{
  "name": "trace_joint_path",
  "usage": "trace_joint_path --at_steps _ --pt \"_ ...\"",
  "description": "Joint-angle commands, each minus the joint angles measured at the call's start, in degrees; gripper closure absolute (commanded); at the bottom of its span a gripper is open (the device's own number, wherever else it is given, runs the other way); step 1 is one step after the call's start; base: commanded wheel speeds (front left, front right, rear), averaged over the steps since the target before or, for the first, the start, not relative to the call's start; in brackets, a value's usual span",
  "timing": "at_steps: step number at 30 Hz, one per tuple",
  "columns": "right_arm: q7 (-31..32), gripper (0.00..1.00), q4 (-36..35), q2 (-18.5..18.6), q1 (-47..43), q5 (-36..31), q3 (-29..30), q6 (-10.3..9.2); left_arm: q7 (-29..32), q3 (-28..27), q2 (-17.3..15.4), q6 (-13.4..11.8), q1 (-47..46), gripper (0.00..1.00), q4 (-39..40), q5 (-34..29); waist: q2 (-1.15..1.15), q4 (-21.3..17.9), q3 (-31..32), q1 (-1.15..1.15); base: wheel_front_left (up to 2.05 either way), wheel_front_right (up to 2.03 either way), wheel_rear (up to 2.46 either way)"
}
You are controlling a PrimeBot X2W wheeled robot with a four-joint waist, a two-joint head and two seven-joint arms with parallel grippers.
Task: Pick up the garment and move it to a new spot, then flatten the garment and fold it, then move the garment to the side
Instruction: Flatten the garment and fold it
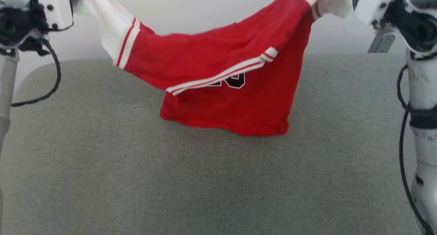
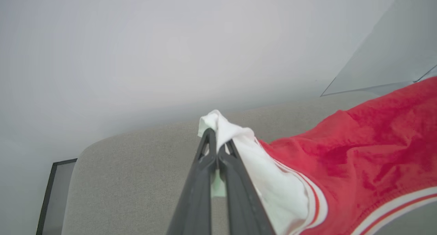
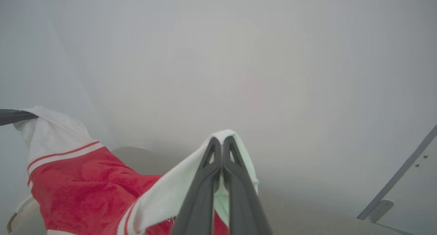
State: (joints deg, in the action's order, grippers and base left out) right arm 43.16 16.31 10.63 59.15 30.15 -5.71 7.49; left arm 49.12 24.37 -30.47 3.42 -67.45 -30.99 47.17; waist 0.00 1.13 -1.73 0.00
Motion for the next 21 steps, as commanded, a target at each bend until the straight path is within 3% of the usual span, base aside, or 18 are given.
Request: trace_joint_path --at_steps 1,6,12,16,21 --pt "-1.0 1.0 0.6 -0.4 1.2 -0.3 -0.1 0.0 -0.6 0.1 0.1 0.3 -1.1 1.0 -0.3 -0.3 0.0 -0.1 -0.2 0.0 0.0 0.0 0.0" --pt "-7.3 1.0 8.8 -1.2 7.1 -3.8 -0.9 0.0 -6.2 0.4 1.5 1.4 -5.2 1.0 -3.9 -2.4 0.0 -0.2 -2.6 0.0 0.0 0.0 0.0" --pt "-20.3 1.0 21.3 -1.7 16.0 -9.9 -1.2 -0.01 -16.2 0.1 3.2 2.6 -12.6 1.0 -10.0 -4.8 0.0 -0.2 -8.6 0.0 0.0 0.0 0.0" --pt "-34.0 1.0 28.5 -1.9 23.0 -14.9 0.1 -0.01 -24.9 -0.2 3.6 3.1 -18.8 1.0 -14.1 -7.2 0.0 0.0 -13.1 0.0 0.0 0.0 0.0" --pt "-52.1 1.0 35.8 -1.4 30.5 -25.0 1.6 -0.01 -40.0 -0.1 3.9 3.6 -25.3 1.0 -17.7 -10.6 0.0 0.6 -17.5 0.0 0.0 0.0 0.0"
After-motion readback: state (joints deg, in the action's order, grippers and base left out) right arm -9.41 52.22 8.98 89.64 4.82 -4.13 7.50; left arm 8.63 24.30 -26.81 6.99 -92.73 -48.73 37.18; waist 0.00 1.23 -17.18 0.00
